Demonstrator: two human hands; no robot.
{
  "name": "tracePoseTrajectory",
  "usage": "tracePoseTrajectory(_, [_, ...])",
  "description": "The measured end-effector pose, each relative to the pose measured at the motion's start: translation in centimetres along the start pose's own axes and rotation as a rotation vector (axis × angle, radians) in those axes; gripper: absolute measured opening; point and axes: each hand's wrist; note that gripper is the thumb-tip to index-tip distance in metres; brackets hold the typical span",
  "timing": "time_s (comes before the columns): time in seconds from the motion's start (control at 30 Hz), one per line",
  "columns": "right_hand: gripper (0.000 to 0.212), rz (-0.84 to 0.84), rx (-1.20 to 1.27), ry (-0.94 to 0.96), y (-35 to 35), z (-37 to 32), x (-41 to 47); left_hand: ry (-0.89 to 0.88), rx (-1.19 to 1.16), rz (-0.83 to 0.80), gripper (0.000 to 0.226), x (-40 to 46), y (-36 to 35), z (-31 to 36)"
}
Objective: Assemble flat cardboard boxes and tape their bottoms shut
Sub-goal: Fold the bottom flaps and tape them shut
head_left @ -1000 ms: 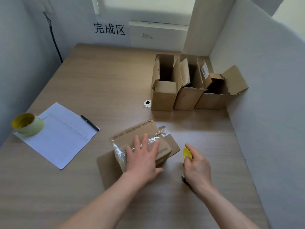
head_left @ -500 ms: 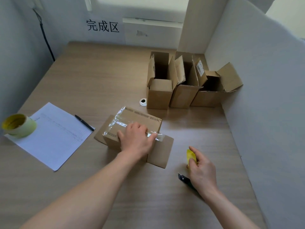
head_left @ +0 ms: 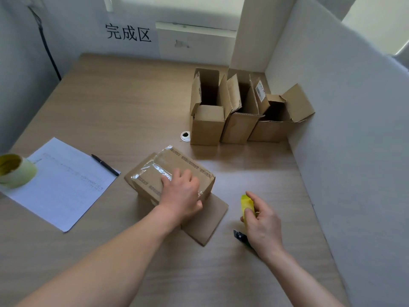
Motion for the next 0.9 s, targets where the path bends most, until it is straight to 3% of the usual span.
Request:
tracePoseTrajectory(0.13, [0.047,-0.023,0.162,-0.001,0.6,-1.0,-0.1,-0.28,-0.07,-0.069,0.027,-0.1,1.4,-2.4])
tracePoseTrajectory(0.2, [0.051,-0.061,0.287,-0.013,0.9,-2.0,-0.2,-0.339,-0.11,-0.155,0.03,-0.1,3.1,-3.5])
tracePoseTrajectory(0.27, [0.051,-0.117,0.396,-0.03,1.3,-2.9,-0.3,-0.281,-0.224,-0.206,0.046,-0.9,4.6,-3.3])
tracePoseTrajectory(0.33, [0.048,-0.166,0.466,-0.038,1.4,-3.8,-0.6,-0.225,-0.555,-0.088,0.06,-2.7,5.6,-1.6])
tracePoseTrajectory(0.43, [0.043,-0.259,0.498,-0.011,0.9,-4.7,-1.4,-0.215,-0.931,0.108,0.055,-5.8,6.3,2.1])
tracePoseTrajectory(0.57, [0.042,-0.399,0.536,0.014,0.4,-6.0,-2.5,-0.109,-0.943,0.166,0.041,-8.1,5.6,3.9])
tracePoseTrajectory(0.7, [0.065,-0.544,0.549,0.036,0.1,-7.0,-3.5,-0.033,-0.992,0.233,0.021,-9.5,4.9,3.0])
tracePoseTrajectory(0.9, [0.07,-0.572,0.515,0.052,-1.1,-7.1,-4.4,0.019,-1.085,0.292,0.01,-10.0,4.5,1.7])
Point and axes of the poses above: each hand's wrist, its own x-axis towards the middle knuckle, its own y-axis out of the back of the hand, z = x × y, and after that the axes turned 8 degrees about -x, right-handed
